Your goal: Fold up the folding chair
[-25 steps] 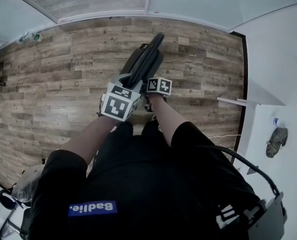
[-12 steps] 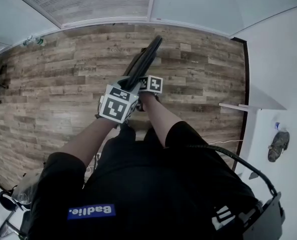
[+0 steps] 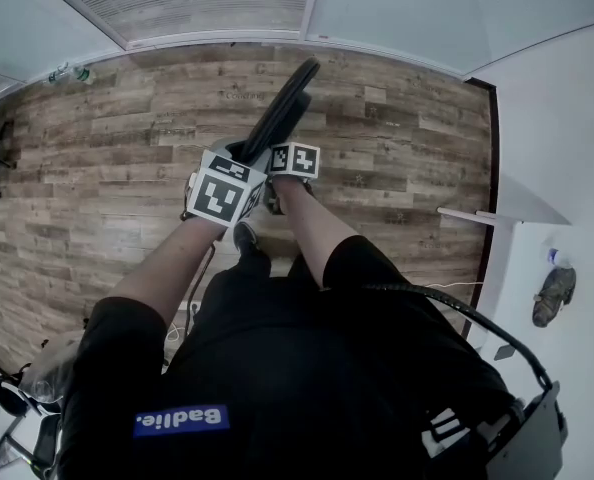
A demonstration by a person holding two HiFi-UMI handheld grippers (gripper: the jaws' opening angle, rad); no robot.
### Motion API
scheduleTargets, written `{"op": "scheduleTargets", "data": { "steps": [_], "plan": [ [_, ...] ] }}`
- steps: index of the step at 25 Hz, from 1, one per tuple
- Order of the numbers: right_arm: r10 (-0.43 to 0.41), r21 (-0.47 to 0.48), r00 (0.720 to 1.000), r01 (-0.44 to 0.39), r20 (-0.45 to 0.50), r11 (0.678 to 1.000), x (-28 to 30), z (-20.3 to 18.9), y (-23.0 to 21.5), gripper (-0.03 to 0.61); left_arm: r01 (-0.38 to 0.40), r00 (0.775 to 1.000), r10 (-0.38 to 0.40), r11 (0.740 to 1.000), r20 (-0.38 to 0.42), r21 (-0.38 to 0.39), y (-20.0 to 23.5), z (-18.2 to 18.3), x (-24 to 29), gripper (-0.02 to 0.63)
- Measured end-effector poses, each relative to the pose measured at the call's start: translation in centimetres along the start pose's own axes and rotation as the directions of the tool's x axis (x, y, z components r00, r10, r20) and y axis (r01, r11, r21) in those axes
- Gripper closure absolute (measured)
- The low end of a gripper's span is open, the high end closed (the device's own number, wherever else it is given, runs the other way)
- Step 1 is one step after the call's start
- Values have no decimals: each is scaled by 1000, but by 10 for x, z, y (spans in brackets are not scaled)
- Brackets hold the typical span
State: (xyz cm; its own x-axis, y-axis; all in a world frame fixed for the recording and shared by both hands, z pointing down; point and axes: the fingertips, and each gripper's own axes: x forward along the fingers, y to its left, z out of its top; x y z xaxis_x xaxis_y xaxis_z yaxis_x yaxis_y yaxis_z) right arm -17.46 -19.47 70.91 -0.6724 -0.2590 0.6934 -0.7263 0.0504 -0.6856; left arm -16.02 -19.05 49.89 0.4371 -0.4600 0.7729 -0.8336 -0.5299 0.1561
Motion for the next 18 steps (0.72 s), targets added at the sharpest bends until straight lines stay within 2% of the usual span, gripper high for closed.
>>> {"op": "scheduleTargets", "data": {
  "steps": [8,14,18],
  "plan": [
    [-45,18,999,46,-22,999,-6,-7,-3,235,20,1000,-20,1000,6,-17,15,1,-6,537],
    [-46,-23,998,46,-30,999,-20,-17,-3,235,27,1000,-27,999,8,-24,17,0,-7,537],
    [-56,-38,998,56,3,998,-43,-19,-10,235,28,1000,-28,999,11,-27,20,1,-10,537]
  ]
}}
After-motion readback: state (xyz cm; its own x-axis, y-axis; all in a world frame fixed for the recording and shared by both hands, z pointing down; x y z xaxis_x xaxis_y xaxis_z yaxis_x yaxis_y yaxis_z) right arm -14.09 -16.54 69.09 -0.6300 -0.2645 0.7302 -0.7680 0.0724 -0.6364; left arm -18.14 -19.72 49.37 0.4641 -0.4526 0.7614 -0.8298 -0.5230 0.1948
